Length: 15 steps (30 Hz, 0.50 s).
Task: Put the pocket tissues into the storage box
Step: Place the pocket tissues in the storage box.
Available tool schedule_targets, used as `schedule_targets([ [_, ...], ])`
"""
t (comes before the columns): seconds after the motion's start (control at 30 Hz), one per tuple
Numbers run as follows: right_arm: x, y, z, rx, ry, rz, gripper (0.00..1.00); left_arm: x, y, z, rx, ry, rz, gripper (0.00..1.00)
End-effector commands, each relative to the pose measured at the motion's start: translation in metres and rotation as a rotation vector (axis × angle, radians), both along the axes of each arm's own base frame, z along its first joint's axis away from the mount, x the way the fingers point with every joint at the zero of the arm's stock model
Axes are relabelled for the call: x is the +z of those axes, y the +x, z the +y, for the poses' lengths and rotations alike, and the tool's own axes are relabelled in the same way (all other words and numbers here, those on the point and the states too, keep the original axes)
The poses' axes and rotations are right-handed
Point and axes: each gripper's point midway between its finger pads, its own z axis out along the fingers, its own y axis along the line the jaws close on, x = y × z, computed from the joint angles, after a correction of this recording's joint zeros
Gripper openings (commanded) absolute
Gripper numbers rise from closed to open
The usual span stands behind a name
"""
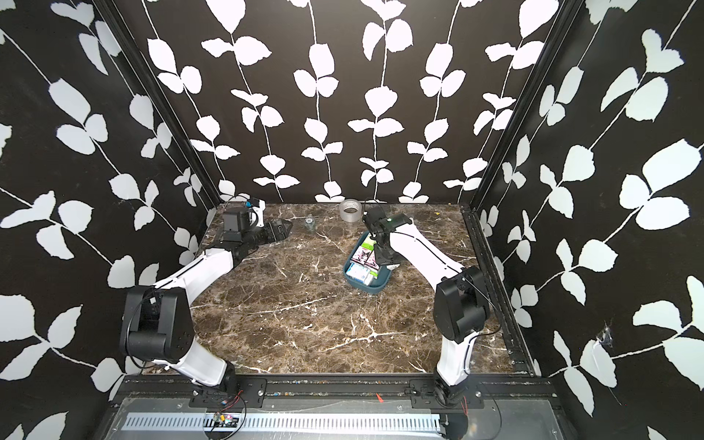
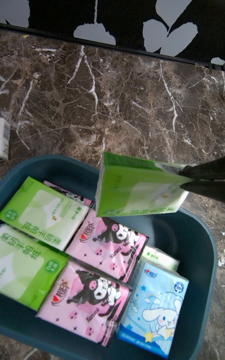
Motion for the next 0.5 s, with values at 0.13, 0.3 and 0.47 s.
schedule_targets([
  [0.13, -0.002, 0.006, 0.008, -0.075, 0.051, -0.015, 0.0, 0.015, -0.005, 0.001, -0.007, 0.017, -0.04, 0.99],
  [0.3, -0.015, 0.003, 0.012, -0.085, 0.062, 0.013, 0.0, 0.014, -0.005, 0.001, -0.008, 0.021, -0.036, 0.99],
  [0.47, -0.021, 0.0, 0.012, -0.093, 0.063, 0.03, 0.0, 0.014, -0.005, 0.001, -0.01, 0.025, -0.038, 0.99],
])
